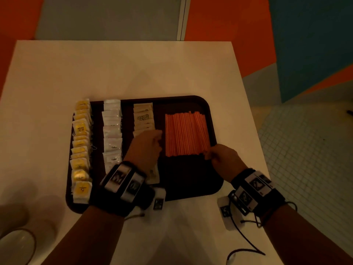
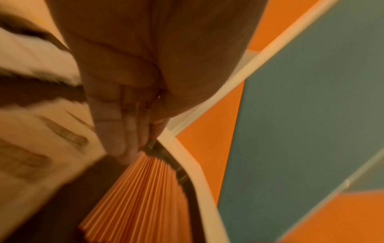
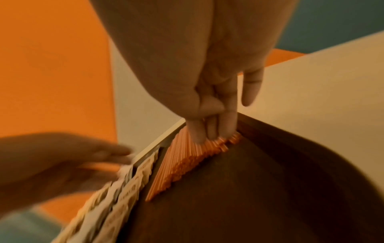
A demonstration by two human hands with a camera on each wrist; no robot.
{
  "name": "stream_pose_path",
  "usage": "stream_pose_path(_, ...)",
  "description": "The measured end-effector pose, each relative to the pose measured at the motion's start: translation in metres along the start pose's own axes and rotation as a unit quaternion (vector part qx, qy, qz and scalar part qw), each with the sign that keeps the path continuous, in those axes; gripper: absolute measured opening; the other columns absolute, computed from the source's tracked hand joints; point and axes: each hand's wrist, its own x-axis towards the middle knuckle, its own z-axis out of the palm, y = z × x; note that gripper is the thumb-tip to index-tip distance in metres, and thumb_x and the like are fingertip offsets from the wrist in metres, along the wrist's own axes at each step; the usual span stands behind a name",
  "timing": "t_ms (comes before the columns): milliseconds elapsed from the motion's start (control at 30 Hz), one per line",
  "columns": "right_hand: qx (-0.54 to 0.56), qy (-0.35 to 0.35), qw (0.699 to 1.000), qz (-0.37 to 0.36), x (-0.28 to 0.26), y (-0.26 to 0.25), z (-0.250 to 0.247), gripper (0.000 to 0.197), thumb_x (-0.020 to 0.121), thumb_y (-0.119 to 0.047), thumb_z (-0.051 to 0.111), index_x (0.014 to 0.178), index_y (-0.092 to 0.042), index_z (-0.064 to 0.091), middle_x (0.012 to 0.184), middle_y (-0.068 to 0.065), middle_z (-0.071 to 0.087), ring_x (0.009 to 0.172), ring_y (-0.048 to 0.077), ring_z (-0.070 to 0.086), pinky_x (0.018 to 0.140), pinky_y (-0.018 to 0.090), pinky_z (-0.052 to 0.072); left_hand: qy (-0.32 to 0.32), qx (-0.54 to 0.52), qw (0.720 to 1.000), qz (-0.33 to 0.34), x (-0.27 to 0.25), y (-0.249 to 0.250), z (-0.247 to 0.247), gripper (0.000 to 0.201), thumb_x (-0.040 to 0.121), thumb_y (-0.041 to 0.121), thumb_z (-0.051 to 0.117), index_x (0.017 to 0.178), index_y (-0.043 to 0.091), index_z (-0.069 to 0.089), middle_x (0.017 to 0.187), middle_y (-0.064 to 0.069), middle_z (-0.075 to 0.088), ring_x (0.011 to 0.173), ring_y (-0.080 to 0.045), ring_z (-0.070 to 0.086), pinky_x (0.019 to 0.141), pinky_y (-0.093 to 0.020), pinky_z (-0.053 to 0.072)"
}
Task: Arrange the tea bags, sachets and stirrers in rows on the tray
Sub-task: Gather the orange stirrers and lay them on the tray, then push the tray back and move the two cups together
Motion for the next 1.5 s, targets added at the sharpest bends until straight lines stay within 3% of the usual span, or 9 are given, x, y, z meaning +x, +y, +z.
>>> stream_pose_path(100, 0.120, 0.088, 0.986, 0.072, -0.027, 0.011, 0.009, 0.024, 0.081, 0.010, 0.048, 0.092, -0.004, 0.064, 0.095, 0.010, 0.061, 0.087, 0.020, 0.055, 0.083, 0.032, 0.045, 0.054, -0.085, 0.995, -0.001, -0.055, -0.030, -0.023, 0.024, 0.094, 0.014, 0.044, 0.111, 0.020, 0.060, 0.107, 0.003, 0.062, 0.094, -0.013, 0.061, 0.085, -0.036, 0.053)
stream_pose_path(267, 0.156, 0.156, 0.961, 0.166, -0.065, 0.031, 0.032, 0.023, 0.084, -0.006, 0.061, 0.104, -0.012, 0.054, 0.089, 0.006, 0.057, 0.066, 0.014, 0.055, 0.058, 0.018, 0.039, 0.198, 0.111, 0.973, -0.043, -0.120, -0.110, -0.054, 0.036, 0.090, 0.001, 0.048, 0.123, 0.011, 0.056, 0.121, -0.010, 0.052, 0.105, -0.029, 0.053, 0.091, -0.042, 0.046)
stream_pose_path(367, 0.180, 0.133, 0.950, 0.218, -0.073, 0.033, 0.046, 0.023, 0.088, -0.018, 0.058, 0.107, -0.011, 0.048, 0.083, 0.008, 0.060, 0.066, 0.021, 0.058, 0.059, 0.027, 0.042, 0.189, 0.173, 0.958, -0.131, -0.131, -0.141, -0.058, 0.049, 0.087, 0.001, 0.051, 0.136, 0.006, 0.043, 0.139, -0.022, 0.041, 0.122, -0.041, 0.041, 0.104, -0.052, 0.037)
stream_pose_path(533, 0.139, 0.115, 0.953, 0.245, -0.065, 0.028, 0.059, 0.025, 0.095, -0.025, 0.045, 0.099, -0.001, 0.052, 0.073, 0.012, 0.058, 0.057, 0.022, 0.055, 0.051, 0.025, 0.038, 0.088, 0.297, 0.918, -0.249, -0.120, -0.147, -0.062, 0.058, 0.093, 0.016, 0.041, 0.144, 0.002, 0.019, 0.148, -0.021, 0.026, 0.131, -0.035, 0.035, 0.105, -0.043, 0.033)
stream_pose_path(600, 0.134, 0.119, 0.951, 0.250, -0.059, 0.028, 0.062, 0.027, 0.096, -0.024, 0.043, 0.101, 0.001, 0.053, 0.079, 0.017, 0.059, 0.062, 0.026, 0.056, 0.053, 0.027, 0.039, 0.077, 0.302, 0.911, -0.271, -0.109, -0.150, -0.067, 0.045, 0.092, 0.012, 0.041, 0.136, 0.005, 0.035, 0.136, -0.020, 0.043, 0.120, -0.033, 0.047, 0.097, -0.039, 0.040)
stream_pose_path(667, 0.144, 0.129, 0.947, 0.255, -0.056, 0.029, 0.064, 0.025, 0.096, -0.022, 0.042, 0.105, -0.002, 0.051, 0.086, 0.020, 0.061, 0.067, 0.030, 0.058, 0.057, 0.029, 0.042, 0.100, 0.237, 0.932, -0.257, -0.100, -0.154, -0.076, 0.036, 0.091, 0.005, 0.042, 0.126, 0.005, 0.049, 0.119, -0.023, 0.057, 0.108, -0.038, 0.054, 0.091, -0.041, 0.043)
stream_pose_path(767, 0.113, 0.132, 0.951, 0.255, -0.052, 0.030, 0.062, 0.022, 0.095, -0.019, 0.042, 0.109, -0.003, 0.050, 0.092, 0.023, 0.063, 0.082, 0.037, 0.062, 0.071, 0.036, 0.045, 0.132, 0.162, 0.950, -0.233, -0.093, -0.165, -0.082, 0.035, 0.092, 0.004, 0.041, 0.123, 0.005, 0.057, 0.122, -0.024, 0.060, 0.111, -0.041, 0.055, 0.096, -0.042, 0.041)
stream_pose_path(1133, 0.056, 0.102, 0.955, 0.274, -0.031, 0.035, 0.039, 0.013, 0.093, -0.015, 0.043, 0.088, -0.007, 0.051, 0.082, 0.017, 0.061, 0.082, 0.036, 0.063, 0.075, 0.039, 0.049, 0.171, 0.092, 0.960, -0.202, -0.055, -0.150, -0.091, 0.031, 0.090, 0.009, 0.051, 0.118, 0.005, 0.062, 0.122, -0.020, 0.061, 0.112, -0.038, 0.055, 0.097, -0.042, 0.042)
stream_pose_path(1500, 0.009, 0.112, 0.957, 0.268, 0.088, 0.011, -0.012, 0.028, 0.094, -0.012, 0.044, 0.113, 0.007, 0.054, 0.119, 0.027, 0.057, 0.111, 0.041, 0.053, 0.093, 0.040, 0.041, 0.160, 0.082, 0.964, -0.196, 0.063, -0.124, -0.139, 0.034, 0.086, 0.016, 0.062, 0.117, 0.002, 0.062, 0.126, -0.019, 0.059, 0.117, -0.037, 0.052, 0.102, -0.040, 0.041)
